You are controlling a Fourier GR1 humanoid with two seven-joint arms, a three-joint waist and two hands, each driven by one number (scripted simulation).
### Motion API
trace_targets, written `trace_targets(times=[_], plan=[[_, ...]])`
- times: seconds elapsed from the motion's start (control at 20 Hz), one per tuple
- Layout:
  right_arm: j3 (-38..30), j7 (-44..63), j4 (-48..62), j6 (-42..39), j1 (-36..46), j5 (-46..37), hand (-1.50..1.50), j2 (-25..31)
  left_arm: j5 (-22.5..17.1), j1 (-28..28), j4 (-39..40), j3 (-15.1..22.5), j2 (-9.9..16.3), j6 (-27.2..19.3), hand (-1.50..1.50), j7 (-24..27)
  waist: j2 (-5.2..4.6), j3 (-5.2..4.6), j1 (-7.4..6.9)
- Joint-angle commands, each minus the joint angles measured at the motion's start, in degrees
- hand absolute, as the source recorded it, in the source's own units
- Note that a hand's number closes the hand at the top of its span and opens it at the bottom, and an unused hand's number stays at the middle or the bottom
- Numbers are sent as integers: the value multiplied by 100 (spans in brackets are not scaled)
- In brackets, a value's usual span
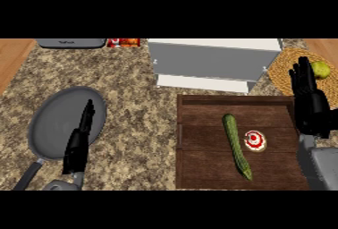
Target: Pick the squash from the tray and place it in the tiered shelf
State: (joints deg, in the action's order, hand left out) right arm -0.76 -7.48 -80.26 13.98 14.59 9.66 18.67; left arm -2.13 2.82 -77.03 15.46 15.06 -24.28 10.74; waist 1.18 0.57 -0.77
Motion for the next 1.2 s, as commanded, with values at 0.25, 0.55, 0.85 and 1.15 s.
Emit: trace_targets(times=[0.25,0.55,0.85,1.15], plan=[[1434,716,-141,-2488,898,816,150,-184,-574,549,-791,-529,267,361,0,-550,-109,-51,-441],[486,818,350,-3111,716,1961,-150,-160,-961,386,-1214,-805,527,603,0,-1390,-119,-49,8],[458,1494,-83,-4779,1061,2204,-150,1348,-931,249,-1579,-933,578,486,0,-1509,-93,-57,42],[1116,1977,-948,-5562,1455,1451,-150,2140,-879,302,-1563,-842,481,499,0,-1535,-93,-66,78]])
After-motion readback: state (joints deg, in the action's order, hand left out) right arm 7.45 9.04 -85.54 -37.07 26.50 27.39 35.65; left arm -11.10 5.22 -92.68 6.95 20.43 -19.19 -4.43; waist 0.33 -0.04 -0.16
